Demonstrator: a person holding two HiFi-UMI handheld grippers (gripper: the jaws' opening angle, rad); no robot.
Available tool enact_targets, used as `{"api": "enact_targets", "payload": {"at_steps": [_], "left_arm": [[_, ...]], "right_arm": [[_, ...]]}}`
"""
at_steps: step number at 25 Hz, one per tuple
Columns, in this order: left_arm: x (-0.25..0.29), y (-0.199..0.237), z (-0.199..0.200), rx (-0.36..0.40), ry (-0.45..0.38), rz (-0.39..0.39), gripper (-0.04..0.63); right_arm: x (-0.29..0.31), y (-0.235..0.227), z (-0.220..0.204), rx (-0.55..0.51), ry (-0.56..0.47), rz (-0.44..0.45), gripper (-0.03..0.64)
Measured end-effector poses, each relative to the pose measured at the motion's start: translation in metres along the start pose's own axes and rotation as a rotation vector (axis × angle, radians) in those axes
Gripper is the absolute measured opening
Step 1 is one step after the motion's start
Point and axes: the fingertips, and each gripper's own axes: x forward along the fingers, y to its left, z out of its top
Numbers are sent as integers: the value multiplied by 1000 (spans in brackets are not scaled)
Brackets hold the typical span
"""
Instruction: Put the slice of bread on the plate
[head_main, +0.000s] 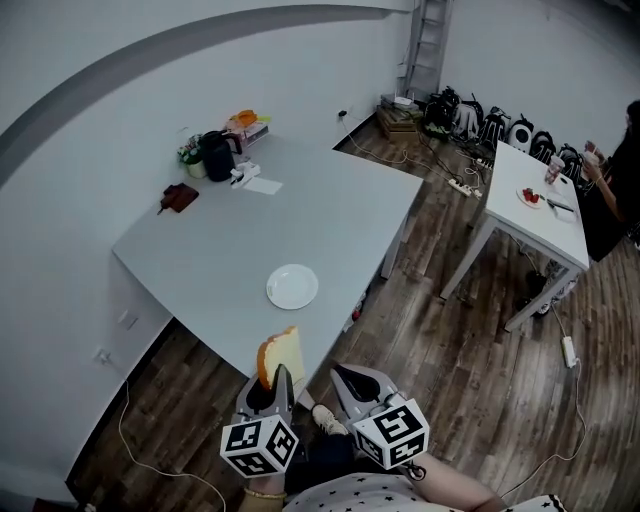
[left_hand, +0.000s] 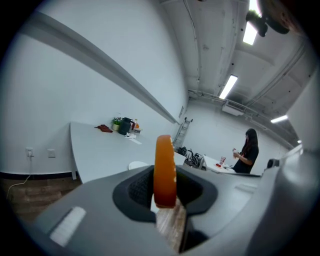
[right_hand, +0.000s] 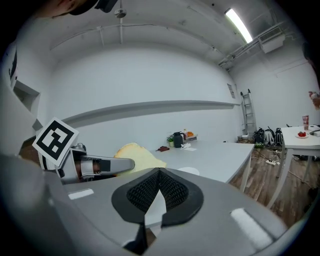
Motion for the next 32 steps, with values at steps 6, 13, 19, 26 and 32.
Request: {"api": "enact_targets", "payload": {"at_steps": [6,13,19,26,32], "left_arm": [[76,20,15,-31,49,-15,94],[169,48,21,-61,128,-18,94],[233,65,14,-127,190,-47,94],[281,78,-11,-147,283,-54,94],[297,99,-18,-89,345,-8,109]], "right_arm": [[60,-44,6,-36,38,-38,0],[124,-74,12,-31,89,-47,0],[161,-89,7,-28,145,-44,0],[190,-103,3,-3,175,-52,0],[203,-108,2,6,177,-59,0]]}}
